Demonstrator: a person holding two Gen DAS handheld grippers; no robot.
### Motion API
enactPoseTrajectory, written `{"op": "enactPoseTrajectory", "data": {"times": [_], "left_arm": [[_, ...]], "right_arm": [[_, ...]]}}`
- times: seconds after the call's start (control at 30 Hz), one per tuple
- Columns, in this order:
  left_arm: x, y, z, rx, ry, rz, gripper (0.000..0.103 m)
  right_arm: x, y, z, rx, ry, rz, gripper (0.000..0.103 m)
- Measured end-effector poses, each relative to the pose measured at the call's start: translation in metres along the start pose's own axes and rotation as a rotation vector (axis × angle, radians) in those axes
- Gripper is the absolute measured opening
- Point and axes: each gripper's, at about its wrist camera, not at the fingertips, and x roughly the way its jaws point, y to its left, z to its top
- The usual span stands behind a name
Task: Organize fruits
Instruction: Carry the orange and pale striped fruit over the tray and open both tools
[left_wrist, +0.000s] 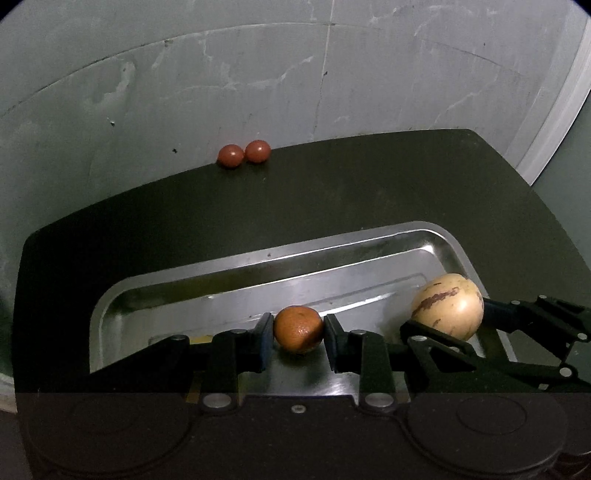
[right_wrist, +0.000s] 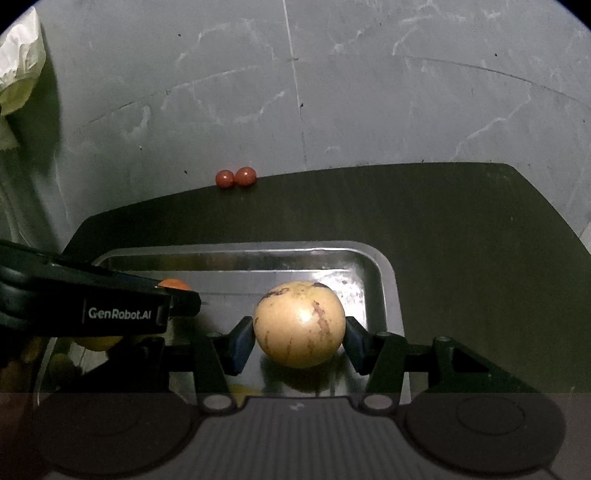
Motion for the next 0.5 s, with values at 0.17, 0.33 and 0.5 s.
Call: {"op": "enactPoseTrajectory", "data": {"times": [0.17,0.33,0.5], "left_arm": [[-0.0016,-0.0014,-0.0007,0.004,0.002,0.008,0.031],[0.0004,-0.0022,0.0003,0.016,0.003,0.009,0.031],[0.0020,-0.0015,0.0018,0.021,0.003,0.011,0.031]], "right_arm": [[0.0010,0.0008,-0.0012,0.005,0.010,-0.004,0.057],[0.0020,0.0015,-0.0004,0.012,0.019,-0.010,0.057],[0.0012,0.0021,-0.0010,0.018,0.023,-0.015,0.057]]}}
